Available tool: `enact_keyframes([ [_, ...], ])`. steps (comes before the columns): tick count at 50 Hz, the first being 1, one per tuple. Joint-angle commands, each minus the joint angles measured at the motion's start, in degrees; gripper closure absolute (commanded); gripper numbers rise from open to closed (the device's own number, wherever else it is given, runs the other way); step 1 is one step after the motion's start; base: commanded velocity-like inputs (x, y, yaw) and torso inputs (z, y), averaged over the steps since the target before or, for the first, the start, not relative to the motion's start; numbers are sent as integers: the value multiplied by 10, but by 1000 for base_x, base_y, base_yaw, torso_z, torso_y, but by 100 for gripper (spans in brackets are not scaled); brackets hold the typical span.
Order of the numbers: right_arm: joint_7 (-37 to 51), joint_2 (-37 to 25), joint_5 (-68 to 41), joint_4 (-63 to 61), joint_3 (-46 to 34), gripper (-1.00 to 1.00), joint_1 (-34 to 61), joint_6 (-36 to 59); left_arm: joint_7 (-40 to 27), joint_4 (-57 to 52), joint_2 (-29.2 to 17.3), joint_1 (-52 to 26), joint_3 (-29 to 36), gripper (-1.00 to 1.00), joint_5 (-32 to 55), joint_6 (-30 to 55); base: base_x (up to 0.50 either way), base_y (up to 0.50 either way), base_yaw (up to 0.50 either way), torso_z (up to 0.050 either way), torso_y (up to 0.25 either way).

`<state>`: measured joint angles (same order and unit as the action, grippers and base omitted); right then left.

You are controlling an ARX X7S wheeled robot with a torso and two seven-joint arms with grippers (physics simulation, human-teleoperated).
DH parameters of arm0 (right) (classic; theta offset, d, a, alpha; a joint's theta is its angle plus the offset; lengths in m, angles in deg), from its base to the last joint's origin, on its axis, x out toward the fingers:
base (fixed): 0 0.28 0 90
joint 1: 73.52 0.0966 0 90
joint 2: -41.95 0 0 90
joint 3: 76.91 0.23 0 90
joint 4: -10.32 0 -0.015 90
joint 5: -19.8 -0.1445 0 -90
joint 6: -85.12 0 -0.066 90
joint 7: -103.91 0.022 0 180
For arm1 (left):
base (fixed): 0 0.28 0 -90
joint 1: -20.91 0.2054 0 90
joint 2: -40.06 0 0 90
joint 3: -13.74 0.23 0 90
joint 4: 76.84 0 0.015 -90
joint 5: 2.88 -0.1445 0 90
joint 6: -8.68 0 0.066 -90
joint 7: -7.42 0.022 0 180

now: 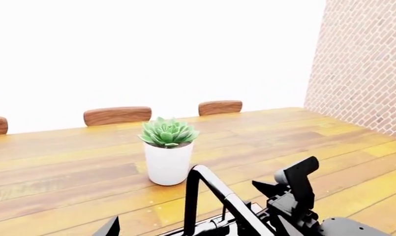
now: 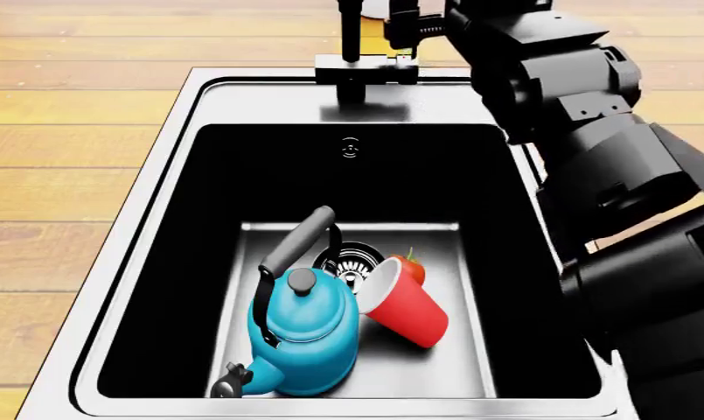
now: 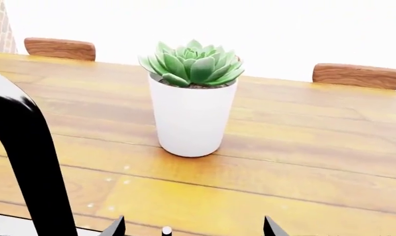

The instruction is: Pick the cup and kettle non electric and place them in the sink. Then turn on the water.

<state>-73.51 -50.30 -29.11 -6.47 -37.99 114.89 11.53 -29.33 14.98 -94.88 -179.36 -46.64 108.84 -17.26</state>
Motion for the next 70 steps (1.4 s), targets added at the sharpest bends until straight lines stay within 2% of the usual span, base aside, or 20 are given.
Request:
enact_keyframes([
  [1, -15, 16, 123, 18, 122, -100, -13, -4, 5, -1, -2, -4, 3, -100, -6, 4, 0, 0, 0, 0, 0],
  [7, -25, 22, 187, 18, 183, -100, -11, 4, 10, 3, -2, -16, 6, -100, -11, 11, 0, 0, 0, 0, 0],
  [22, -27, 22, 177, 18, 170, -100, -8, 5, 21, 4, -2, -15, 6, -100, -21, 8, 0, 0, 0, 0, 0],
  [39, -24, 22, 161, 17, 153, -100, -9, 8, 21, 1, -8, -11, 5, -100, -20, 4, 0, 0, 0, 0, -110],
  [51, -28, 22, 195, 18, 192, -100, -9, 8, 25, 2, -5, -11, 7, -100, -26, 2, 0, 0, 0, 0, -84],
  [59, -34, 22, 163, 17, 176, -100, -9, -77, 17, 3, -10, -14, 5, -100, -17, 0, 0, 0, 0, 0, -58],
  [70, -31, 22, 155, 18, 169, -100, -8, -112, 23, 3, -10, -18, 5, -100, -24, 0, 0, 0, 0, 0, 0],
])
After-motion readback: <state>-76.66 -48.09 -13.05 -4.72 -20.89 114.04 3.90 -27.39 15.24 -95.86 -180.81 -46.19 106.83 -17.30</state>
